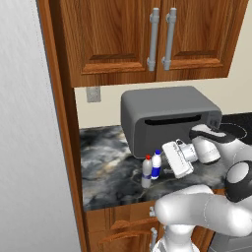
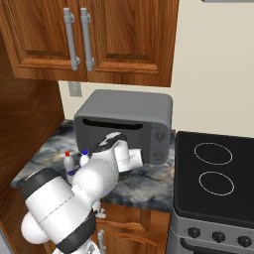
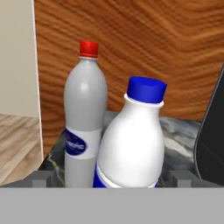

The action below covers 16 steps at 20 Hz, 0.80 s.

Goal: Take the bottled waters from the counter and place them in the freezer to freeze. Close the freezer door after placing the bottles.

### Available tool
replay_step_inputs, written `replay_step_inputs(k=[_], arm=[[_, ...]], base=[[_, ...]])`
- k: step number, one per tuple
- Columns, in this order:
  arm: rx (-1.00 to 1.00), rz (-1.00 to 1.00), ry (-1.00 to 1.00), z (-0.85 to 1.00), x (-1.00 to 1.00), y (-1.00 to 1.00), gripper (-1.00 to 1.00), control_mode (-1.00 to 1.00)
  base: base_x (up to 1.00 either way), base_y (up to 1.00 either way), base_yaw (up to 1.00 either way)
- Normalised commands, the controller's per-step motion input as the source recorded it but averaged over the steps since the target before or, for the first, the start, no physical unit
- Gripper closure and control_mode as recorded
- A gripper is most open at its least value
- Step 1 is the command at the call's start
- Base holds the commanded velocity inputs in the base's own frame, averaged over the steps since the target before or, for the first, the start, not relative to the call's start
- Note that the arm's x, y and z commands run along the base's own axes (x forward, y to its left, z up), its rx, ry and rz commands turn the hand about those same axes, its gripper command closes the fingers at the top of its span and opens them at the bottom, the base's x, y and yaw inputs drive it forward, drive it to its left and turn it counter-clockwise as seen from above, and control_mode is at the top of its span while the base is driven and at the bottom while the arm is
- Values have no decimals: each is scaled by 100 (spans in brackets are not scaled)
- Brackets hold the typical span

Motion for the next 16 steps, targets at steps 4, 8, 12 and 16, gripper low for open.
replay_step_inputs(k=[4, 8, 12, 16], arm=[[0, 3, 3, -8, 9, 17, -100, -100], [0, 1, 1, -3, 10, 8, -100, -100], [0, 0, 0, 0, 11, 12, 100, -100], [0, 0, 0, 0, 3, 6, 100, -100]], base=[[0, 0, 0], [0, 0, 0], [0, 0, 0], [0, 0, 0]])
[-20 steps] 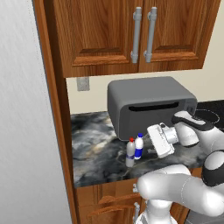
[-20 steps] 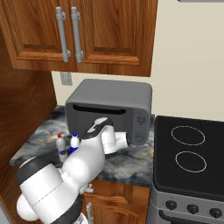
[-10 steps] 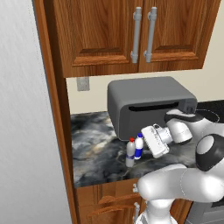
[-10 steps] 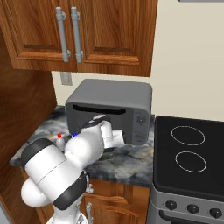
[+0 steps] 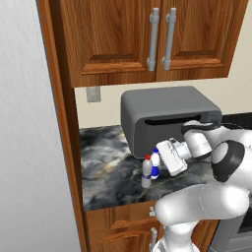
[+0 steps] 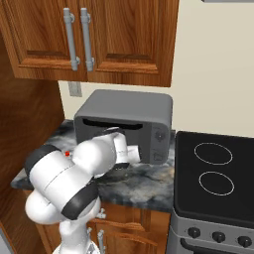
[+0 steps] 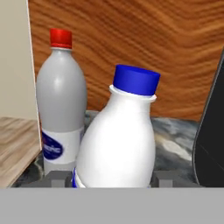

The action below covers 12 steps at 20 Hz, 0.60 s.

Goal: Take the bottled waters from the counter and place them in the freezer to freeze. Close the freezer door after placing the bottles.

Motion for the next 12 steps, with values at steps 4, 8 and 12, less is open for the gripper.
replay_step_inputs(k=[4, 8, 12], arm=[[0, 0, -1, 5, -4, 0, 100, -100], [0, -1, -16, 77, -46, 0, 100, -100], [0, -7, -28, 100, -81, 0, 100, -100]], base=[[0, 0, 0], [0, 0, 0], [0, 0, 0]])
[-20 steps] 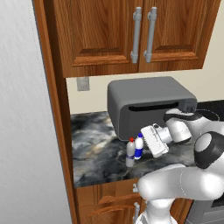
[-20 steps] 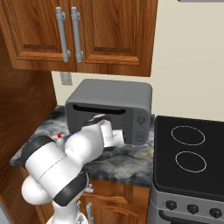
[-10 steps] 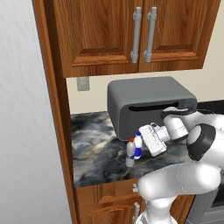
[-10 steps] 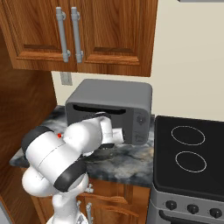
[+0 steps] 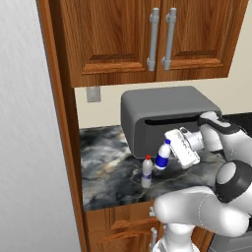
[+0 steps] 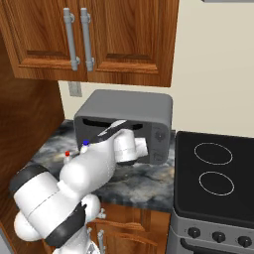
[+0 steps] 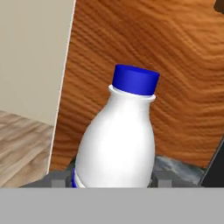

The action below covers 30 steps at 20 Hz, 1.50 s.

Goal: Take the bottled waters from the counter and place them in the freezer to freeze. Close the freezer door after placing the bottles.

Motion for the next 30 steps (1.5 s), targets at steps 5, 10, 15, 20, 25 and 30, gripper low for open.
replay_step_inputs(k=[5, 10, 15, 20, 25, 30], arm=[[0, -13, -25, 100, -89, 0, 100, -100], [0, -17, -27, 100, -100, 13, 100, -100], [0, -15, -11, 35, -40, 16, 100, 100], [0, 0, 0, 0, 0, 0, 100, 100], [0, 0, 0, 0, 0, 0, 100, 100], [0, 0, 0, 0, 0, 0, 100, 100]], base=[[0, 0, 0], [0, 0, 0], [-60, 38, -30], [-100, 88, -47], [-100, 100, -37], [-100, 100, -25]])
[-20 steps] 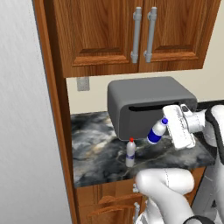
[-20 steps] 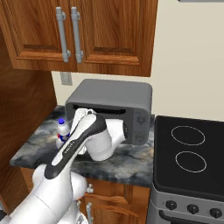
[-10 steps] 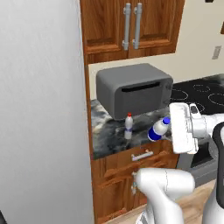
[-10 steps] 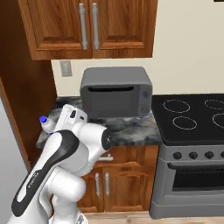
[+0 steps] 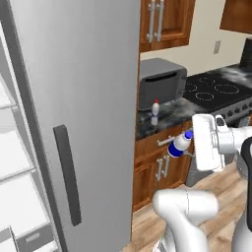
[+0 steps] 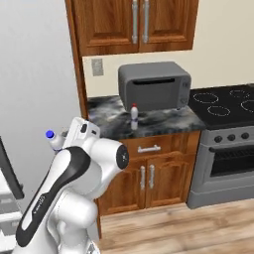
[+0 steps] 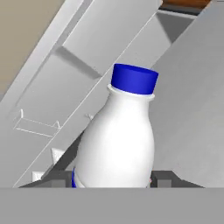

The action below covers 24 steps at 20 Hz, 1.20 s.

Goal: Take the bottled waters from the counter and place them in the freezer to freeze. Close the freezer door after placing the bottles.

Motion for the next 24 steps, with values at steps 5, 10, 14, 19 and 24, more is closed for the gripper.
replay_step_inputs(k=[5, 10, 14, 19, 24], arm=[[0, 0, 0, 0, 0, 0, 100, 100], [0, 0, 0, 0, 0, 0, 100, 100], [0, 0, 0, 0, 0, 0, 100, 100], [0, 0, 0, 0, 0, 0, 100, 100], [0, 0, 0, 0, 0, 0, 100, 100]], base=[[-100, 100, -2], [-93, 100, 10], [-14, 82, 25], [3, 30, 25], [13, -19, 13]])
